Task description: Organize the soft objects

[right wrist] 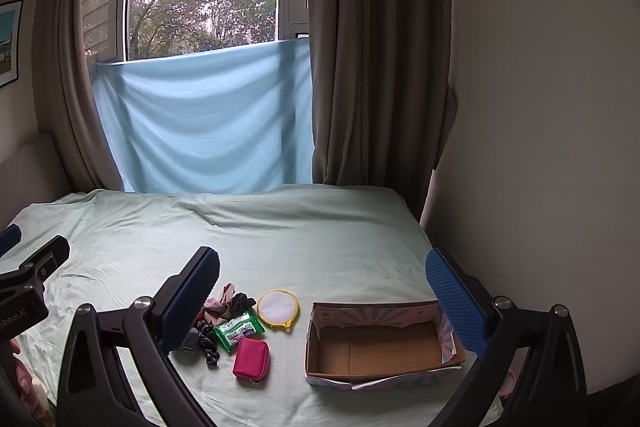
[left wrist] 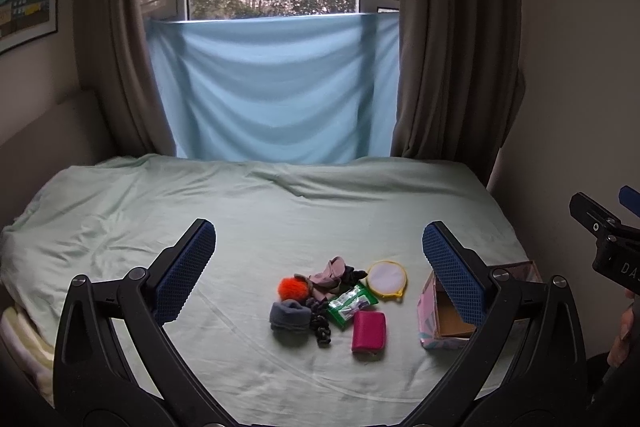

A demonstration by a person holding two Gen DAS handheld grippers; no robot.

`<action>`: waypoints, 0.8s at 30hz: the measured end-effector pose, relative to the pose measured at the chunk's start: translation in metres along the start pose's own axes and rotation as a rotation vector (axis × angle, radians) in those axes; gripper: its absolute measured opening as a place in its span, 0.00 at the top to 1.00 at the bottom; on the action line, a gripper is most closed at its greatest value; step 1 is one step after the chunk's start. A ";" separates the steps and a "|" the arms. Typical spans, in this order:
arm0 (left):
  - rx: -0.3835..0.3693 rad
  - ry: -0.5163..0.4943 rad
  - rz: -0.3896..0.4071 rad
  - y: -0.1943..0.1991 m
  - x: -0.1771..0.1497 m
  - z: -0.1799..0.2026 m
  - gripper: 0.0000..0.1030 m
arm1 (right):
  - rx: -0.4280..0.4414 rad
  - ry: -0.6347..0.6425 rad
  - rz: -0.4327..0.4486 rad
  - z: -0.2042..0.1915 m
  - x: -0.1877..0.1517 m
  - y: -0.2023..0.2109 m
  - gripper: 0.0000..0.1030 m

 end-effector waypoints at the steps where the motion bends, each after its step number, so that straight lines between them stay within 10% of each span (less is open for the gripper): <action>1: 0.000 0.000 0.000 0.000 0.000 0.000 0.00 | 0.000 -0.002 0.001 0.000 0.000 0.000 0.00; 24: 0.014 -0.008 0.004 -0.003 -0.004 -0.001 0.00 | 0.004 0.002 -0.006 -0.002 -0.001 -0.004 0.00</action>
Point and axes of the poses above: each gripper's, at about its wrist camera, not at the fingertips, and y roughly against the way its jaws point, z to its right, x to its top, the point moved 5 cm from there along -y, roughly the way its jaws point, and after that the axes turned 4 degrees about z, right-handed, at the moved point
